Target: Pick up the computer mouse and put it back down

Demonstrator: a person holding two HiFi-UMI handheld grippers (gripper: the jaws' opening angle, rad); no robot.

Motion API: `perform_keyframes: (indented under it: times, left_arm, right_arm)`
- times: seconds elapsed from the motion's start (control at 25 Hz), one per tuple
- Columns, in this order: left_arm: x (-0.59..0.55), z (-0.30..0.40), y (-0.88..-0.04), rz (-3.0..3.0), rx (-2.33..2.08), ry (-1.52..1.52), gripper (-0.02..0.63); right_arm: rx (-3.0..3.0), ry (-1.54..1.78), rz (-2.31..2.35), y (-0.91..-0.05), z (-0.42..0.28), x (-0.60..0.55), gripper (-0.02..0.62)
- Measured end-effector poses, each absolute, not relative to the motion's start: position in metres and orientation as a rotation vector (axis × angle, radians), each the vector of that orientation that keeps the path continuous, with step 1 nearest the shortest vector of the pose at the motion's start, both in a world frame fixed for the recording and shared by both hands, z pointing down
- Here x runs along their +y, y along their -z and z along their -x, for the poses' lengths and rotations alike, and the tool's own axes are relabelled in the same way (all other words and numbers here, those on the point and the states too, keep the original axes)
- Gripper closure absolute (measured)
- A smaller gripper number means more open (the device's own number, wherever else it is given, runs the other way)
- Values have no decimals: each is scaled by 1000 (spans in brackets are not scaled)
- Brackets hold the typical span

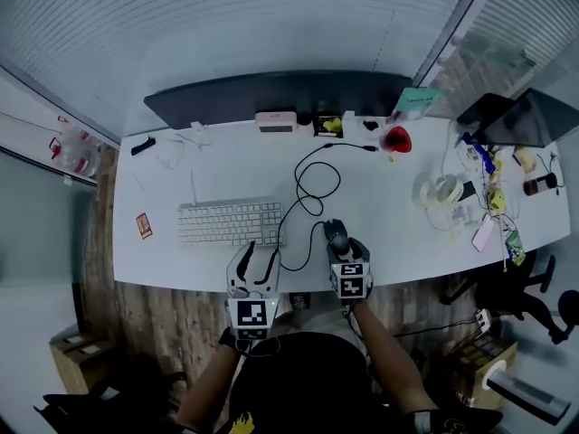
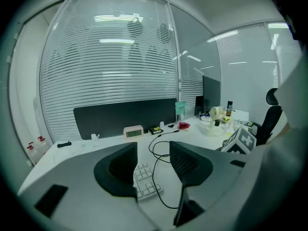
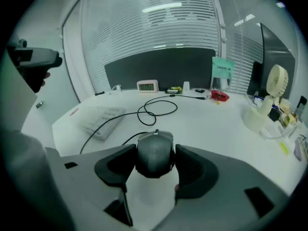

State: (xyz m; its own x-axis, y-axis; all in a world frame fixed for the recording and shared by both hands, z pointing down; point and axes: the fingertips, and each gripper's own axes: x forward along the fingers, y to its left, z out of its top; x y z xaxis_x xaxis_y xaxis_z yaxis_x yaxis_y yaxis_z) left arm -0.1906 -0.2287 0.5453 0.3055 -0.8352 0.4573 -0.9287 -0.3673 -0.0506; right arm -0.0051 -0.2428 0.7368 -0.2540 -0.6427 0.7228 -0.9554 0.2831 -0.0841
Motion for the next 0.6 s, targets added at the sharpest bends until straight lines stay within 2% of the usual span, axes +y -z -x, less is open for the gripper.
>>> perform_keyframes:
  times: [0.2,0.28,0.36,0.4,0.52,0.6]
  left_arm:
    - [-199,162,-543,-2400,-1500,-576,394]
    - [-190,155,-534,-2433,-1479,-520,394]
    - [-175,149,-525,-2468,-1461,-459,397]
    - [-166,146,-519,-2483,-1445,-451,403]
    - [-139,142,-488,-2549,-1447,-434,414]
    - [-122,142,-463,-2574,-1497,-410,418]
  right_arm:
    - [-1910,-790,-1409,-759,2,-218,330]
    - [-1902,-729,-1427,-741,4,-209,313]
    - [-1936,-675,-1496,-702,-1,-191,326]
    - [-1966,-648,-1546,-676,-7,-179,341]
    - [-2102,-551,-1677,-593,-24,-142,461]
    - [-2229,-501,-1665,-546,-26,-118,501]
